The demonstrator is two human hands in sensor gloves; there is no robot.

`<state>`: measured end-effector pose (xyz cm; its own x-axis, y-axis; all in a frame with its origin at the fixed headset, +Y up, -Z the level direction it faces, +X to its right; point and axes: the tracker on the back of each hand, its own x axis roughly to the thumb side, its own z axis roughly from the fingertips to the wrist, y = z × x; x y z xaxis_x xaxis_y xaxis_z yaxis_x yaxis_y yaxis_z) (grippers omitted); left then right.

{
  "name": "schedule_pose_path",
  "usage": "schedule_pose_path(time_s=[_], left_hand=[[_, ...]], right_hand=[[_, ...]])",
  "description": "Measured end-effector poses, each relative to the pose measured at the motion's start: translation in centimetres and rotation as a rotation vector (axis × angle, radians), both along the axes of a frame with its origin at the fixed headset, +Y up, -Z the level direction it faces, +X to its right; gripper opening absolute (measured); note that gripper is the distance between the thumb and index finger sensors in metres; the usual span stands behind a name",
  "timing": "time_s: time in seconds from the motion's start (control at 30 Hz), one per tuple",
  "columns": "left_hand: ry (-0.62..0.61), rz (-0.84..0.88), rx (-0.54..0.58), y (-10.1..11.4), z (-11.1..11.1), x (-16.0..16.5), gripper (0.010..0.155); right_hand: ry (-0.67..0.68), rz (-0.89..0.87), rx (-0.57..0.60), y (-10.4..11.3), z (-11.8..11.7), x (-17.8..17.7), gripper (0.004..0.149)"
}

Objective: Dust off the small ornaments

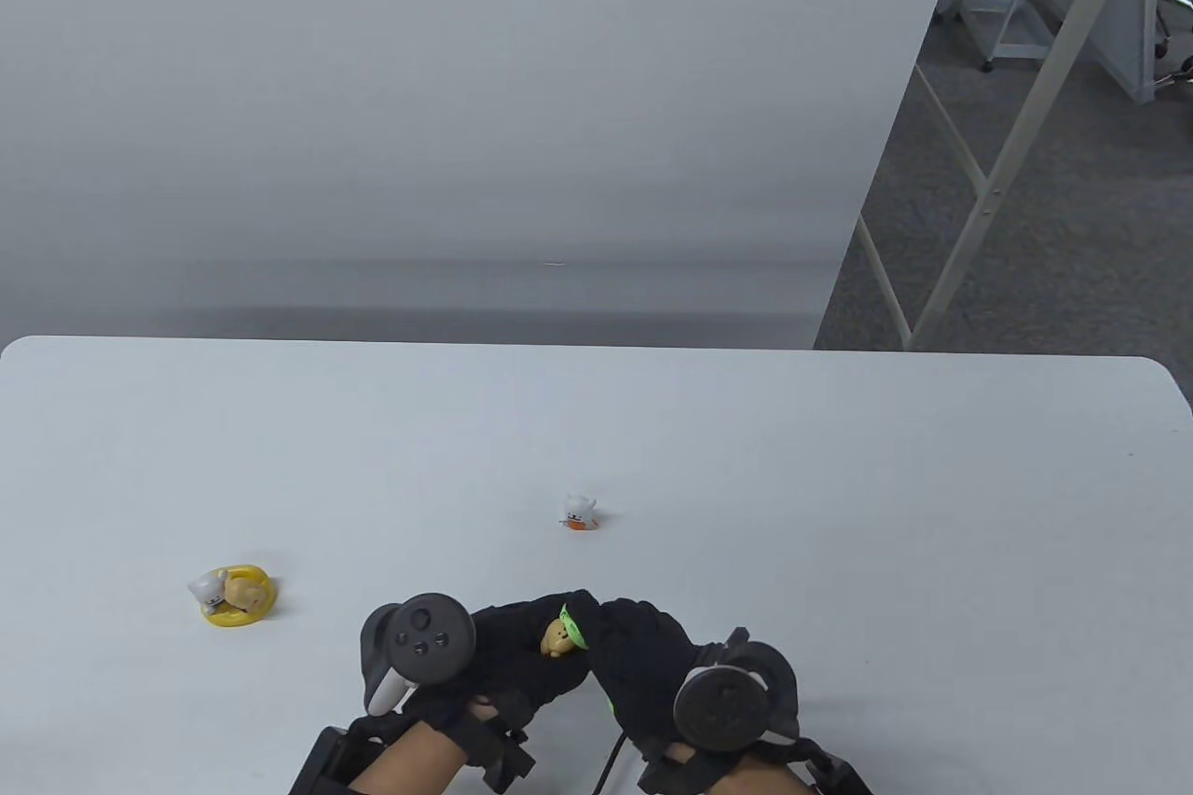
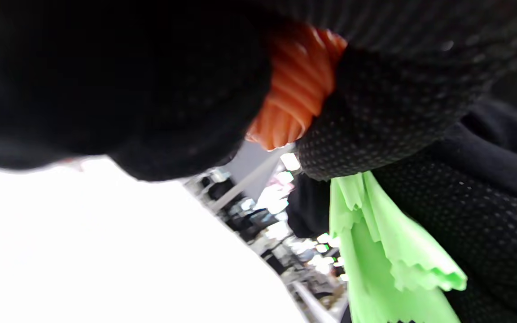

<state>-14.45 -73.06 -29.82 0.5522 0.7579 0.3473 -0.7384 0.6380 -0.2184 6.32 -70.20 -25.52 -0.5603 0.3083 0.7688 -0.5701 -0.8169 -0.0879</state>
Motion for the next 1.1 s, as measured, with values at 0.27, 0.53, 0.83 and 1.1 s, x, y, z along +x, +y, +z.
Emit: schedule_pose_path(time_s=[0.27, 0.53, 0.83, 1.1], left_hand=[[0.092, -0.415, 0.231, 1.2, 1.1, 1.3, 0.067], [0.052, -0.544, 0.422, 1.6, 1.6, 1.4, 0.068], [-0.004, -0.239, 0.065, 0.2, -0.5, -0.4, 0.071], [-0.086, 0.167, -0.243, -2.2, -1.4, -2.4, 0.07]], right_hand=[[0.005, 0.324, 0.171, 0.2, 1.6, -3.0, 0.044], [-0.037, 0.267, 0.015, 0.3, -0.2, -3.1, 0.045], [-0.07, 0.157, -0.352, -1.6, -3.1, -0.1, 0.046], [-0.074, -0.18, -0.374, -2.4, -2.7, 1.1, 0.046]])
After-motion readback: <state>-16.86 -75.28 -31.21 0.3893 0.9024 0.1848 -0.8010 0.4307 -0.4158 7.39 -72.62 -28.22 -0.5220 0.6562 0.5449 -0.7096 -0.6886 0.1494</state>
